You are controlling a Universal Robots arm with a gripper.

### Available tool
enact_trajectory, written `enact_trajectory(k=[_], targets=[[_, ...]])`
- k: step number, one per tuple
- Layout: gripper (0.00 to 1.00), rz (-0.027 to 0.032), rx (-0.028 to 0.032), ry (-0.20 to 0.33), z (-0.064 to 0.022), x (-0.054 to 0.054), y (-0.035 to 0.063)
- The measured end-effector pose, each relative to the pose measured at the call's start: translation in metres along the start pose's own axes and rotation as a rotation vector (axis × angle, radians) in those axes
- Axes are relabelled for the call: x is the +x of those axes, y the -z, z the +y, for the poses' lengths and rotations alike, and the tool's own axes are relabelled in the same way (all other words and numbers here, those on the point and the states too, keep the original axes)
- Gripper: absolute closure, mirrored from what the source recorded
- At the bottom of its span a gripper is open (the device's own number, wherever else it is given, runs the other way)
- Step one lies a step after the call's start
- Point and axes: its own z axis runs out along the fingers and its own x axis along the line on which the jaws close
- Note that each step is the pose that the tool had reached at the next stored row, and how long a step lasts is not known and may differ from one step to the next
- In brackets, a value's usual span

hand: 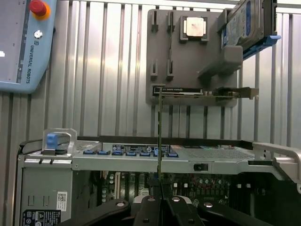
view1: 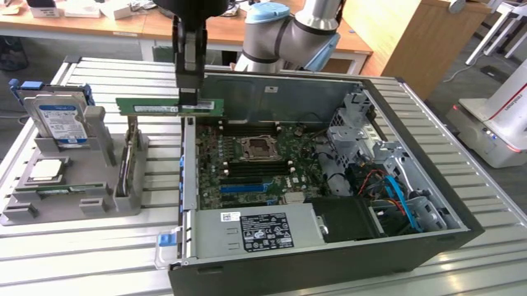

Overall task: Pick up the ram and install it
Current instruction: 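Pick up the ram and move it above insertion slot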

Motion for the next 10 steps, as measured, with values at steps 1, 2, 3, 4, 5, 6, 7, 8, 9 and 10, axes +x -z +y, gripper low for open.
enact_trajectory(k=[1, 2, 3, 4, 5, 6, 7, 8, 9, 10], targets=[[0.88, 0.0, 0.0, 0.0, -0.0026, 0.0, 0.0001], [0.88, 0.0, 0.0, 0.0, -0.0053, 0.0, 0.0002], [0.88, -0.0001, 0.0001, 0.0, -0.0081, 0.0, 0.0003], [0.88, -0.0001, 0.0, 0.0, -0.0107, 0.0, 0.0004], [0.88, -0.0001, 0.0001, 0.0, -0.0135, 0.0, 0.0005], [0.88, -0.0001, 0.0, 0.0, -0.0163, 0.0, 0.0007], [0.88, -0.0002, 0.0001, 0.0, -0.0201, 0.0, 0.0008], [0.88, -0.0002, 0.0001, 0.0, -0.024, 0.0, 0.0009], [0.88, 0.0, 0.0, 0.0, -0.0279, 0.0, 0.0012], [0.88, 0.0, 0.0, 0.0, -0.0314, 0.001, 0.0013]])
